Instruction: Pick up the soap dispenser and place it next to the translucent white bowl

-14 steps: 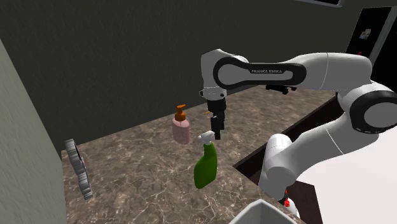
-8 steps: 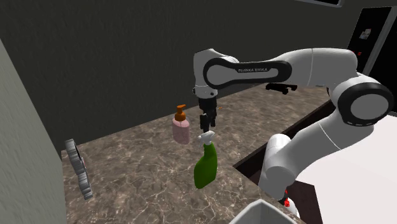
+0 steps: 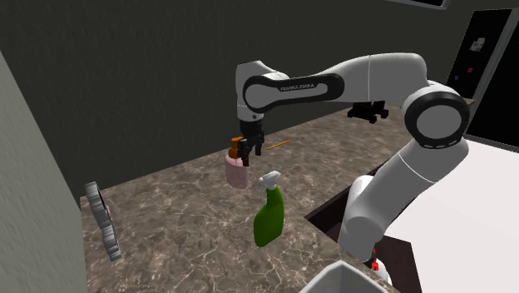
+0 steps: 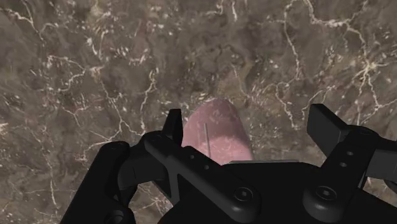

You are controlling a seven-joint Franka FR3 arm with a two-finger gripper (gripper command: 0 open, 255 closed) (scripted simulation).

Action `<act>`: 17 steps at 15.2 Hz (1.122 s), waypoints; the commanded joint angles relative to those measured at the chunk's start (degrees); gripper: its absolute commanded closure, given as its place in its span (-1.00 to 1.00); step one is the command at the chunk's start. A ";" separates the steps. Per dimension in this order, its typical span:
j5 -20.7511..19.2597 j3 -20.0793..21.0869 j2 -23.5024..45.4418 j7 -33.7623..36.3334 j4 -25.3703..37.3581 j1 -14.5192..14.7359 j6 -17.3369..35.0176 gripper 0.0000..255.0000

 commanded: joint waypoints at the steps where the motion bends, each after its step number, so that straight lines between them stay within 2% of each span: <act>1: -0.55 -0.13 3.65 1.02 3.30 -0.64 1.98 -1.00; 3: -0.92 -0.23 5.79 1.72 5.31 -1.02 3.12 -1.00; 10: -0.88 -0.20 6.14 1.71 -0.21 -0.99 9.00 -1.00; 17: -0.88 -0.20 6.14 1.71 -0.21 -0.99 9.00 -1.00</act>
